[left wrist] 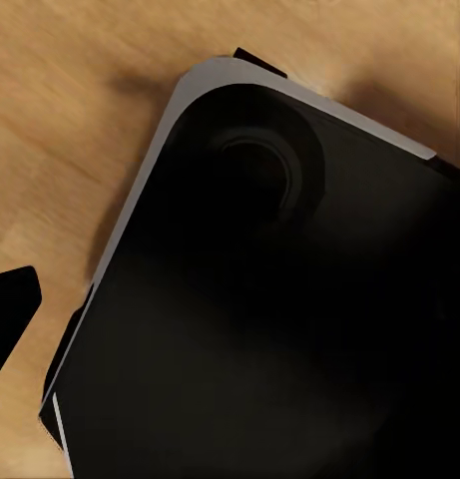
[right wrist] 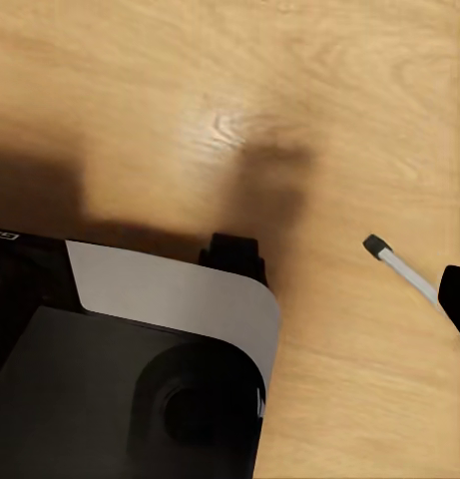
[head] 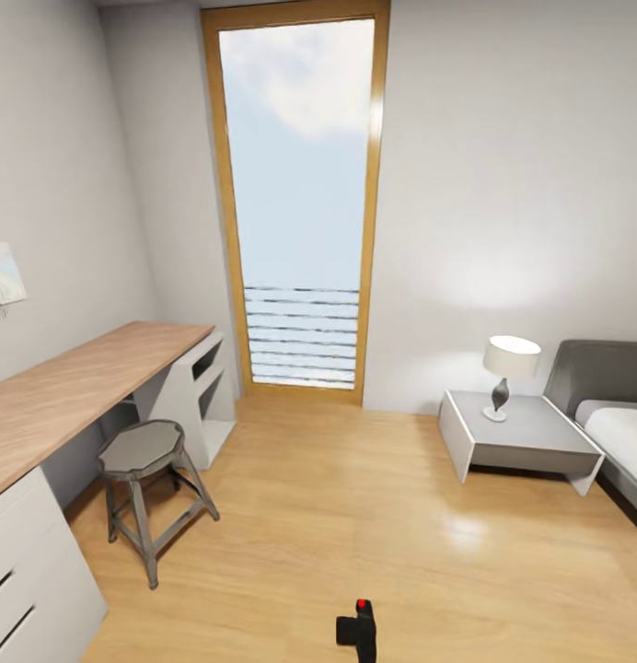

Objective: Attach the digital camera to the camera tripod in the bedroom.

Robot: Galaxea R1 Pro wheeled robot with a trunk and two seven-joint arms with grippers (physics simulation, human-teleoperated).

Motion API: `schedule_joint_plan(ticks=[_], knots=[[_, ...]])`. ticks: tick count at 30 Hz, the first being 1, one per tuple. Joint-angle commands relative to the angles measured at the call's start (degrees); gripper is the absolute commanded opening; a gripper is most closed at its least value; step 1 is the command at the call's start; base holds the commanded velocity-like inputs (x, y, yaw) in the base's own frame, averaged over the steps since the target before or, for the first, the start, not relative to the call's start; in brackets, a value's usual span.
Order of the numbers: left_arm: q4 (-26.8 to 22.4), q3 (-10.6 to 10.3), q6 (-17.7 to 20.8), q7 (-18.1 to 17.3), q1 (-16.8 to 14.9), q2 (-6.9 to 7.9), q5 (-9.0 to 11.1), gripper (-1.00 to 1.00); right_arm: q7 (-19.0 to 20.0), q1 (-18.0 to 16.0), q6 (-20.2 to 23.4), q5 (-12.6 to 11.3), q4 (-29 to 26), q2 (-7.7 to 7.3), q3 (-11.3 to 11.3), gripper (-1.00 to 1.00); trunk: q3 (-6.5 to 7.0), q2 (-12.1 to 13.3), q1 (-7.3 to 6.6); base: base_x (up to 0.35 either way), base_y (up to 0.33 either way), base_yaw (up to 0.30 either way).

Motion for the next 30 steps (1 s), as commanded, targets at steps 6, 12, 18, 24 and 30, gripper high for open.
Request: schedule_joint_plan(ticks=[6, 12, 18, 24, 30], knots=[[0.0, 0.0, -0.1, 0.0, 0.0, -0.07, 0.1, 1.00, 0.1, -0.1, 0.1, 0.4, 0.1, -0.02, 0.3, 1.00, -0.05, 0.0, 0.03, 0.288, 0.000, -0.006], [0.0, 0.1, -0.2, 0.1, 0.0, -0.06, 0.1, 1.00, 0.2, -0.1, 0.1, 0.4, 0.1, -0.02, 0.3, 1.00, -0.05, 0.0, 0.03, 0.101, 0.000, -0.130], [0.0, 0.2, -0.2, 0.1, 0.0, -0.02, 0.3, 1.00, 0.2, -0.1, 0.1, 0.4, 0.1, -0.02, 0.3, 1.00, -0.05, 0.0, 0.03, 0.027, 0.000, -0.224], [0.0, 0.4, -0.3, 0.1, 0.0, -0.01, 0.5, 1.00, 0.2, -0.1, 0.1, 0.4, 0.1, -0.02, 0.3, 1.00, -0.05, 0.0, 0.03, 0.007, 0.000, -0.256], [0.0, 0.6, -0.3, 0.1, 0.0, -0.01, 0.7, 1.00, 0.2, -0.1, 0.1, 0.4, 0.1, -0.08, 0.3, 1.00, -0.05, 0.0, 0.03, 0.001, 0.000, -0.265]])
